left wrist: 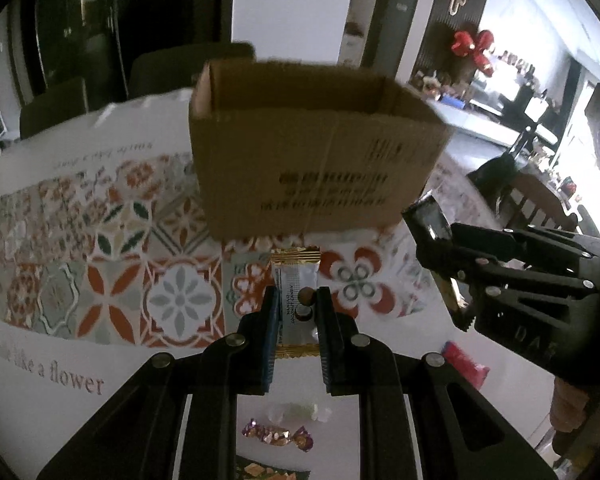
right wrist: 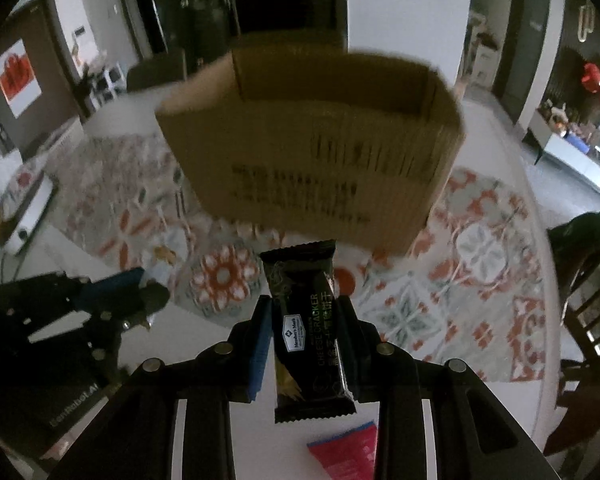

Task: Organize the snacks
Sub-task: 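Lift and carry both held bars over the open cardboard box, then open left tool to drop the white-and-gold bar while right tool releases the black bar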

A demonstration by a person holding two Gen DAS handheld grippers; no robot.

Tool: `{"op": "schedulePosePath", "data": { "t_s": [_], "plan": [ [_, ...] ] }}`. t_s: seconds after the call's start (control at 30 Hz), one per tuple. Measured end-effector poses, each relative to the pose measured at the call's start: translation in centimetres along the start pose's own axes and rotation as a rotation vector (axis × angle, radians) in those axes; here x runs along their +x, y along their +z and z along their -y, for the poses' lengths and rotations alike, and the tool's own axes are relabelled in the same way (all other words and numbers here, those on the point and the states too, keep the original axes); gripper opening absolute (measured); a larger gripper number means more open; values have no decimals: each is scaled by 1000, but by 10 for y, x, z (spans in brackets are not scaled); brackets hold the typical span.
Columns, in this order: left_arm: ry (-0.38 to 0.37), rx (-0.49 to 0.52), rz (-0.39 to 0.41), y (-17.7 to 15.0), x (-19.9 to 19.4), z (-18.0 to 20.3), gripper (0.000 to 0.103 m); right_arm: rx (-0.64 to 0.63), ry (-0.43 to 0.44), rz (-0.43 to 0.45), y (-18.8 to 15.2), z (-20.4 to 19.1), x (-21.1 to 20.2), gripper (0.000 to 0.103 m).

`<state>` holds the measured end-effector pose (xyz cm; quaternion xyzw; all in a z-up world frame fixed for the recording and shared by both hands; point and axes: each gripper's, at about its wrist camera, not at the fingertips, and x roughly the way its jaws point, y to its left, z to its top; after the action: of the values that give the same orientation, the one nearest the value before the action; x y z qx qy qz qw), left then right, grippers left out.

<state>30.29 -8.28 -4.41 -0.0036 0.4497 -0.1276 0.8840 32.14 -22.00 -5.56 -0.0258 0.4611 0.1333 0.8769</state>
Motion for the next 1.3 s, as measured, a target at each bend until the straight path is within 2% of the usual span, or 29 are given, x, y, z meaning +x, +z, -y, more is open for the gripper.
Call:
{"op": "schedulePosePath", "data": {
  "t_s": [0.3,0.63,1.0,1.3],
  "plan": [
    [-21,53,132,36,-44,8,19,29,13,141,29,0,-43,32],
    [-25,92,219,81,-61,11,19,75,31,236,69,11,-63,33],
    [-24,97,246,129,-39,4,19,95,40,245,108,26,-46,33],
    [-43,67,200,157,-4,-8,19,112,54,220,127,36,-18,33]
  ]
}}
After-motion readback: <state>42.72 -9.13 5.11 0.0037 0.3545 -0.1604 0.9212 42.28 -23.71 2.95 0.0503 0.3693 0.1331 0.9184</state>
